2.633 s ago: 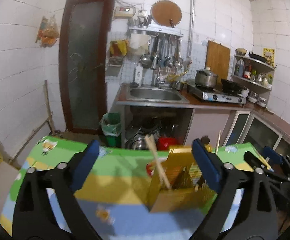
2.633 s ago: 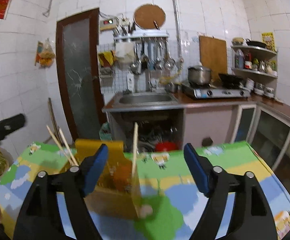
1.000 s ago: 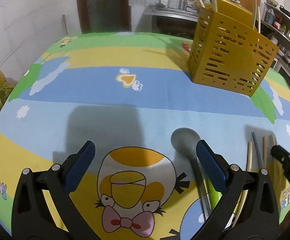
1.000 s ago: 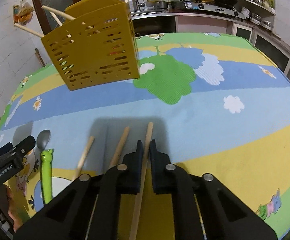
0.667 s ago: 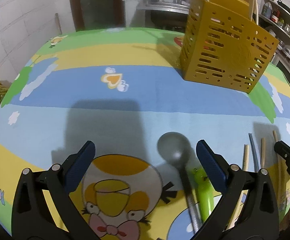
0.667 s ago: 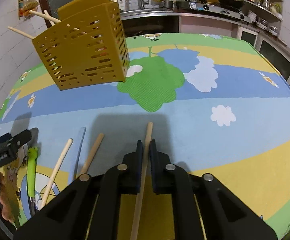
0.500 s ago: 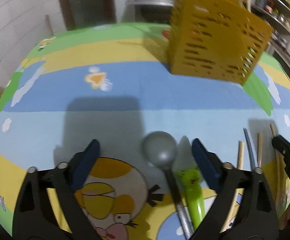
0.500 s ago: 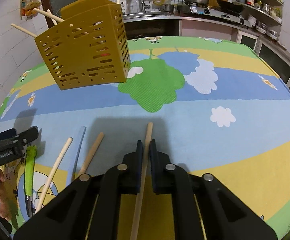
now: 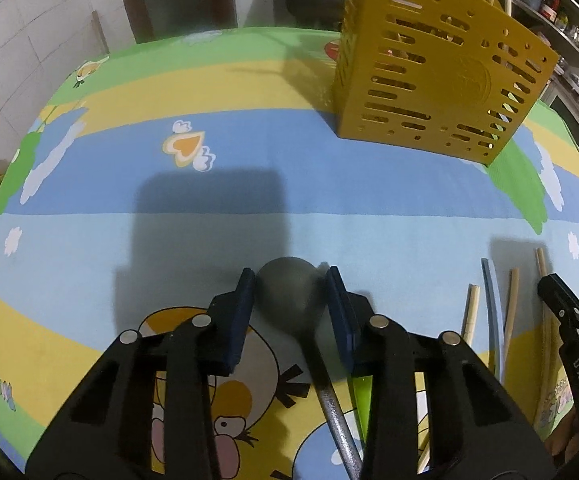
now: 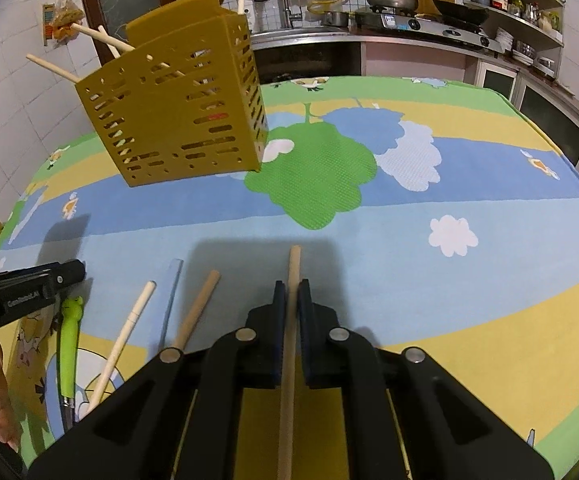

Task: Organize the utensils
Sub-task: 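Close the left tool on the grey spoon handle while the right tool grasps a chopstick, then lift the grey spoon and chopstick and carry both over the yellow holder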

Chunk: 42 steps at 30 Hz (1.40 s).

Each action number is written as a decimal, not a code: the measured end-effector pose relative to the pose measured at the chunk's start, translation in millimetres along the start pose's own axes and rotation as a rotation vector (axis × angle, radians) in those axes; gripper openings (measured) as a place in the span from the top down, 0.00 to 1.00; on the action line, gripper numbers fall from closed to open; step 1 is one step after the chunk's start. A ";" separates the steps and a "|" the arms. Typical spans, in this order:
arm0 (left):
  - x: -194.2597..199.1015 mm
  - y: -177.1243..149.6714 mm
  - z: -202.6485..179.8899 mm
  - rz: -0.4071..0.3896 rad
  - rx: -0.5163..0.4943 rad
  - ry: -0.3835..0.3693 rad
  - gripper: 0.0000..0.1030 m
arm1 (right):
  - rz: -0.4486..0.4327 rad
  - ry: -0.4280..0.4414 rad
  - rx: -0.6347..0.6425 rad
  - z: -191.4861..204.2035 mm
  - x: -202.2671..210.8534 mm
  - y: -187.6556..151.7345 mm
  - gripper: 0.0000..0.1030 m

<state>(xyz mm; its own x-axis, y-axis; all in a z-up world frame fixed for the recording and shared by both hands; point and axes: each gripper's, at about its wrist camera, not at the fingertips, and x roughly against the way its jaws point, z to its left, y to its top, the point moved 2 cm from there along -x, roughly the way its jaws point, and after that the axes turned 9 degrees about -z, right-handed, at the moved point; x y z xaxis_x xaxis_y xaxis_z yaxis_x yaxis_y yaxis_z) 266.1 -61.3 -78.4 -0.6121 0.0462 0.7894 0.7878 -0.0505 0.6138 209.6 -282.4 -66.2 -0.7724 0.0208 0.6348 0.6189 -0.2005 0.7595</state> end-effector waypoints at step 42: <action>168.2 -1.7 18.4 -0.555 -0.106 -0.051 0.66 | -0.596 0.046 0.027 29.3 154.6 50.6 0.94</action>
<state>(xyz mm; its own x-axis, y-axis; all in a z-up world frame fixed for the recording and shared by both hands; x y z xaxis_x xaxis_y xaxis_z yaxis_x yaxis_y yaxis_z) 163.1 -35.0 53.3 -0.9265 0.1428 0.3481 0.3356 -0.1045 0.9362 125.7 -260.6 74.6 -0.9926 0.0794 0.0921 0.0801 -0.1426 0.9865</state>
